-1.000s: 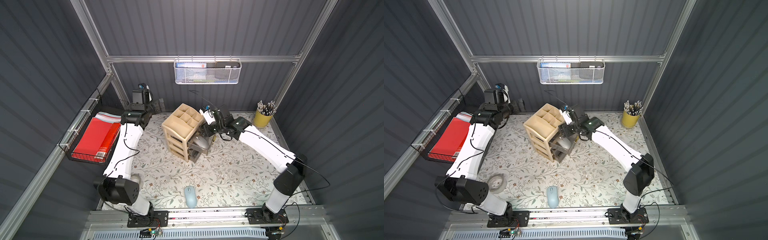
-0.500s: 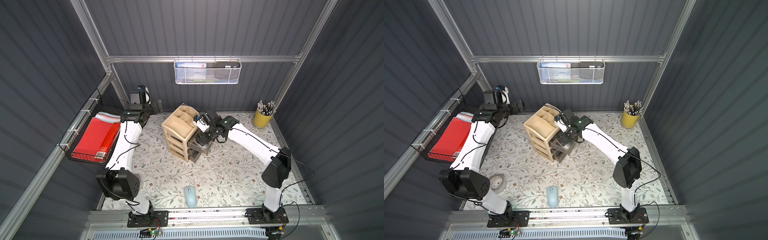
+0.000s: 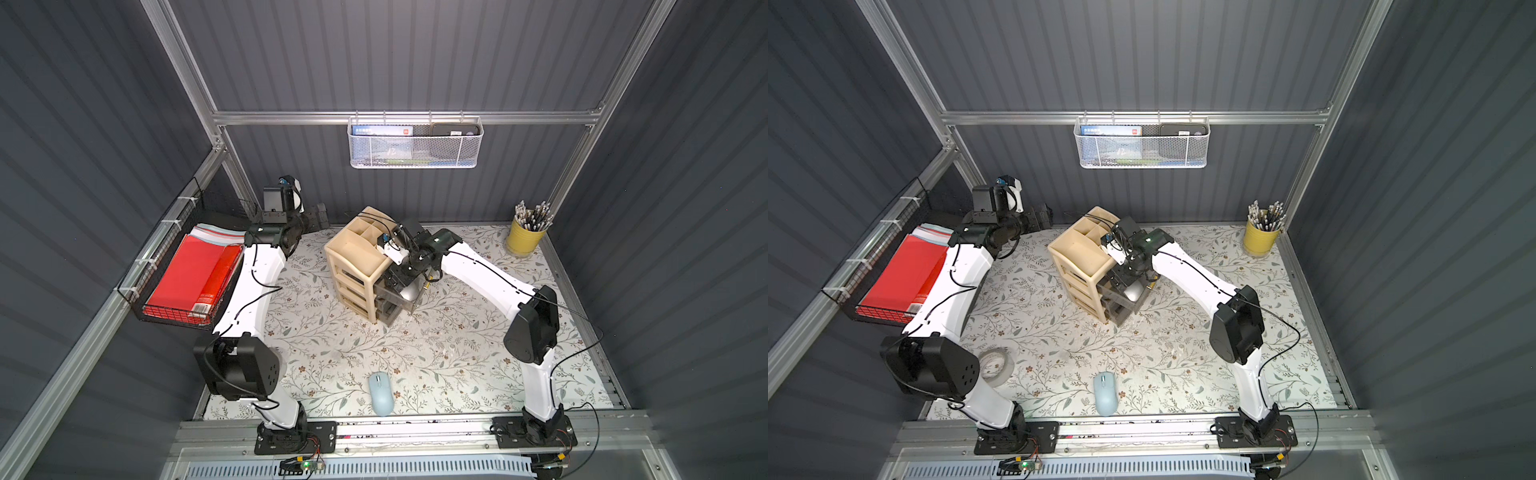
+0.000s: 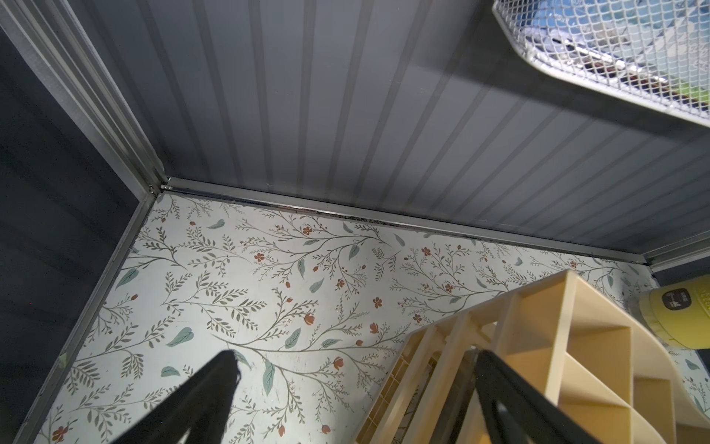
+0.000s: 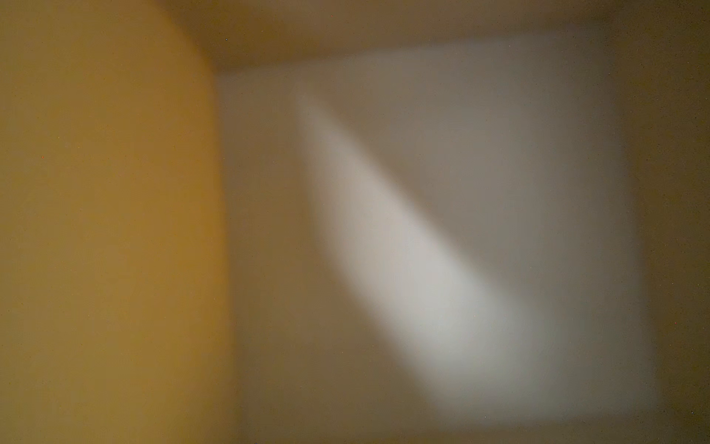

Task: Take the mice out of the drawer
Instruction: Pick up the mouse from the drawer.

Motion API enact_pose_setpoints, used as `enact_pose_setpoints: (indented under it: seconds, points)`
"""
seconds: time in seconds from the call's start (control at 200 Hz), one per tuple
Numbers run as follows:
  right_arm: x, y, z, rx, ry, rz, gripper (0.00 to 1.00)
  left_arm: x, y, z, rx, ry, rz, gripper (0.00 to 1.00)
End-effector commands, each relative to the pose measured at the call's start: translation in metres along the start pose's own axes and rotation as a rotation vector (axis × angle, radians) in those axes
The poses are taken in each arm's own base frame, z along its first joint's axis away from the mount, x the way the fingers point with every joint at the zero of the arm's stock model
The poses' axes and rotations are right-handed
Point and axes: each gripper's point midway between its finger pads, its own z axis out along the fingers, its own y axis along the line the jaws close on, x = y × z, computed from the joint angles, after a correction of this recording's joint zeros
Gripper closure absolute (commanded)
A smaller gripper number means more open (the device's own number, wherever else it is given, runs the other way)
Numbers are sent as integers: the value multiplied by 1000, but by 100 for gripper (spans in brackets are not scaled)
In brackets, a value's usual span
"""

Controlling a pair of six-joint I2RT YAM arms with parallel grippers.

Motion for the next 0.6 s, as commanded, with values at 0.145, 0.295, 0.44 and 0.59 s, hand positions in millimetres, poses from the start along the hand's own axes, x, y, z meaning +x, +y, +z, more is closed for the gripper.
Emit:
enact_pose_setpoints:
  seconds: [0.145,0.295,0.44,0.59]
  points:
    - [25,3,9,-25,102,16,44,1,-7,-3,44,-17,24,1]
    - [16,-1,-3,-3,65,20,58,12,-6,4,54,-10,25,1]
    - [12,1,-10,-8,46,13,65,18,-6,3,64,-8,25,1]
    - [6,-9,-17,39,26,29,74,17,-6,1,66,-15,25,1]
